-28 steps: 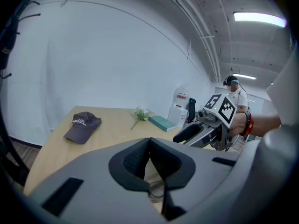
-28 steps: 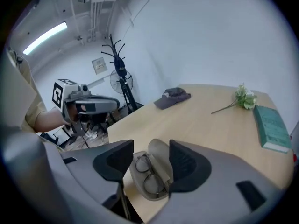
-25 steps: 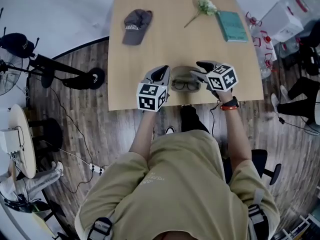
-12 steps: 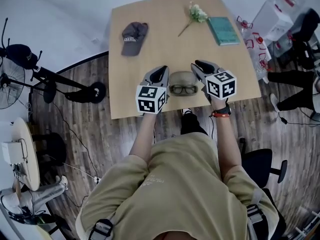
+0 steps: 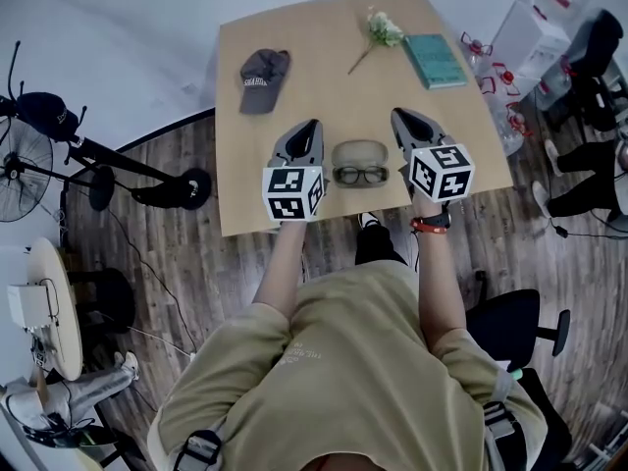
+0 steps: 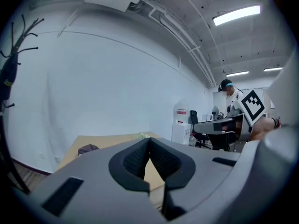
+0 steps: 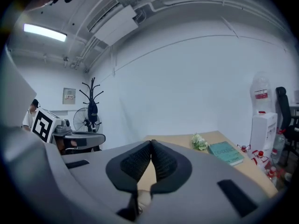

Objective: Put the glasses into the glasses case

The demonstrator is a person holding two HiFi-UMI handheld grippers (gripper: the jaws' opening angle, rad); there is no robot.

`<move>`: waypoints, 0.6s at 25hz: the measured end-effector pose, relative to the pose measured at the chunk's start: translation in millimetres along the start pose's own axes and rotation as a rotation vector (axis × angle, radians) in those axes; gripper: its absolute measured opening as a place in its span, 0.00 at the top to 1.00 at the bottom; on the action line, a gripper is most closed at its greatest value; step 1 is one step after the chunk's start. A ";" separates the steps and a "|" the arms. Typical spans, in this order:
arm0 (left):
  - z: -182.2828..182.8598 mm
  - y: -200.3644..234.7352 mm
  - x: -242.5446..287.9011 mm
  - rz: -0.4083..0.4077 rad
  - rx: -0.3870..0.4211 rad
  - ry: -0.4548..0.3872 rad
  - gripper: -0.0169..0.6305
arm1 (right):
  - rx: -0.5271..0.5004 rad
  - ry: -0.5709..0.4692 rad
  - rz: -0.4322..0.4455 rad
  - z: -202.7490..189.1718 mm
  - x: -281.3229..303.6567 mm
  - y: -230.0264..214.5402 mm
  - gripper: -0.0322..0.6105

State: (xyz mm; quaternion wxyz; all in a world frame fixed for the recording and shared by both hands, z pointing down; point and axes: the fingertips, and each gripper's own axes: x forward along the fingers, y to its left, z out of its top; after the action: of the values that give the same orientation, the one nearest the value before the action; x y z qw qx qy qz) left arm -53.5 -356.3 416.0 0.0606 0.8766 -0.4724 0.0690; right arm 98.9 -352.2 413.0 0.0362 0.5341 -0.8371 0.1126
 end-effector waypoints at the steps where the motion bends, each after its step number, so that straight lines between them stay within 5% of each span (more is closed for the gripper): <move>1: 2.5 -0.7 -1.6 0.003 0.004 -0.007 0.94 | 0.000 -0.008 -0.010 2.0 -3.9 -1.2 0.92; 15: 16.8 -12.7 -10.0 -0.004 0.030 -0.046 0.94 | -0.009 -0.017 -0.004 2.8 -17.6 6.2 0.93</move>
State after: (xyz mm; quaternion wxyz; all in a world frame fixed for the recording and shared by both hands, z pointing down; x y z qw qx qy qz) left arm -47.2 -344.0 397.2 0.0367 0.8798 -0.4706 0.0557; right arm 101.0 -334.7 406.2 0.0317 0.5364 -0.8369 0.1040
